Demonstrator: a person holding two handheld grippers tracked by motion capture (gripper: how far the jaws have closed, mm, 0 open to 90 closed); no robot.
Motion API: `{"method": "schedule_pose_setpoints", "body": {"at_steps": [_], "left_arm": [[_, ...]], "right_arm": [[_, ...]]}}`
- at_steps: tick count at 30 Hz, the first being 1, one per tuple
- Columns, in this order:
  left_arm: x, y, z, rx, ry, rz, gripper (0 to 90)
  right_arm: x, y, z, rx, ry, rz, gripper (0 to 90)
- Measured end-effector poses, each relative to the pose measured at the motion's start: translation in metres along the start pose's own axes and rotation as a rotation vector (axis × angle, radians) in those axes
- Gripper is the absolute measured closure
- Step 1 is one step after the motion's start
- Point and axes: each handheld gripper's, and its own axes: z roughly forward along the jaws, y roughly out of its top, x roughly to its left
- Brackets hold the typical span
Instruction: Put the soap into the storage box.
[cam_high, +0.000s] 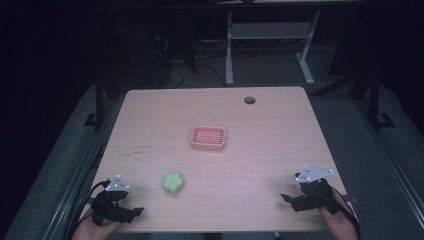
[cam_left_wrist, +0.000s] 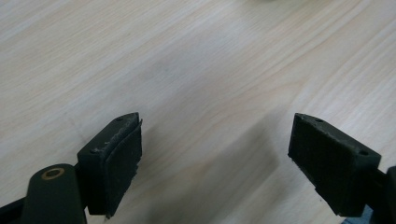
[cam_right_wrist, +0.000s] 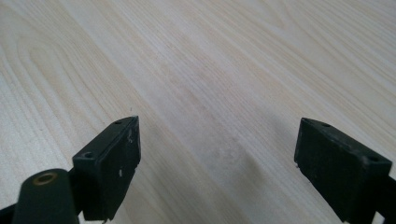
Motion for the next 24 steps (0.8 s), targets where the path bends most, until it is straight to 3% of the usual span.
{"method": "schedule_pose_setpoints", "body": {"at_steps": [6, 24], "left_arm": [[-0.004, 0.007, 0.000, -0.014, -0.011, 0.004, 17.1], [-0.019, 0.035, 0.006, 0.017, -0.026, 0.065, 17.1]], "right_arm": [[0.000, 0.000, 0.001, -0.009, 0.001, 0.003, 14.0], [0.001, 0.000, 0.002, -0.007, 0.007, -0.012, 14.0]]}}
